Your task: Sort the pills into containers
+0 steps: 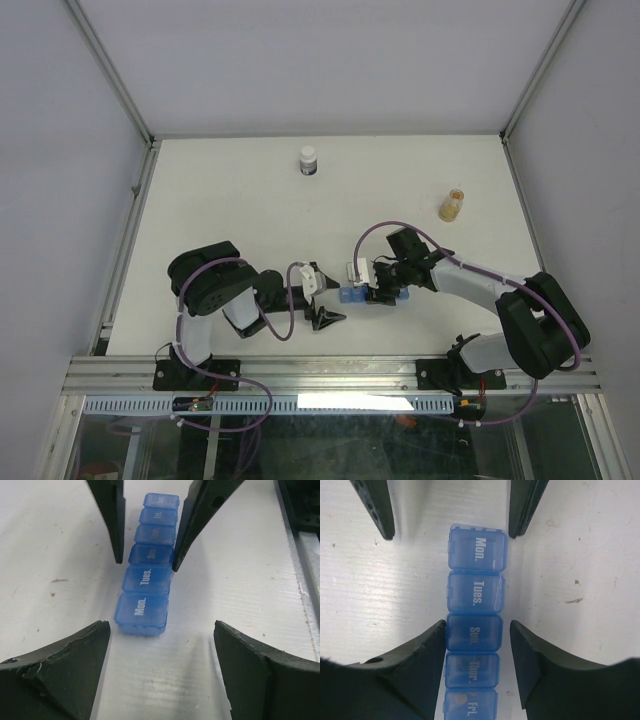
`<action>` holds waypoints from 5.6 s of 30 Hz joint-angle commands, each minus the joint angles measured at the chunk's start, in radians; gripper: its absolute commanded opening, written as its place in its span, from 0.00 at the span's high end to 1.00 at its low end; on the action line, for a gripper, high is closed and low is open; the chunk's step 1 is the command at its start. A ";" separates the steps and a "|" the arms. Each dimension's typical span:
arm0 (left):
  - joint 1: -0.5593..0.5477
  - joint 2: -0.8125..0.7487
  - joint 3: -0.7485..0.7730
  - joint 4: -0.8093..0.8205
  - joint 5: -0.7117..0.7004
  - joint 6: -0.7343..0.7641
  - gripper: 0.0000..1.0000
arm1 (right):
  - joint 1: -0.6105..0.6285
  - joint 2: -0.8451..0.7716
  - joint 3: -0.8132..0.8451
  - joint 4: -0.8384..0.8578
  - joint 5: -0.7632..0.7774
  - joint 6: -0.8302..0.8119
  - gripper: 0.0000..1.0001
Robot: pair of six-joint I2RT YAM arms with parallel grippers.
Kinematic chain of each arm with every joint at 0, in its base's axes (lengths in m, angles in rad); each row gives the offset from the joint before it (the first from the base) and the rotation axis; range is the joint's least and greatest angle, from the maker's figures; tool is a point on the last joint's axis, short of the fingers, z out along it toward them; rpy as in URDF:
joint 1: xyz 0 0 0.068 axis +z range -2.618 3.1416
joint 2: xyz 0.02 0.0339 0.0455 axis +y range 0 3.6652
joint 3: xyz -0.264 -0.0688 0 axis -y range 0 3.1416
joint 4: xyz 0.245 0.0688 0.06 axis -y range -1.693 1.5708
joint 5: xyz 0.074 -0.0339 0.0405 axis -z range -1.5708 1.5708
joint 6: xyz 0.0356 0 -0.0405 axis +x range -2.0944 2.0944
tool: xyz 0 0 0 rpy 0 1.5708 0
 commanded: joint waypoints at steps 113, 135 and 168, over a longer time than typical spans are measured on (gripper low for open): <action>0.023 -0.333 0.234 -0.838 -0.098 -0.645 1.00 | 0.015 0.032 0.053 -0.029 -0.005 0.033 0.48; -0.005 -0.545 0.043 -0.541 -0.140 -0.389 0.40 | -0.030 -0.016 0.055 -0.040 -0.032 0.048 0.27; -0.055 -0.002 0.125 -0.062 -0.076 0.107 0.24 | -0.018 0.022 0.036 -0.043 -0.049 -0.028 0.46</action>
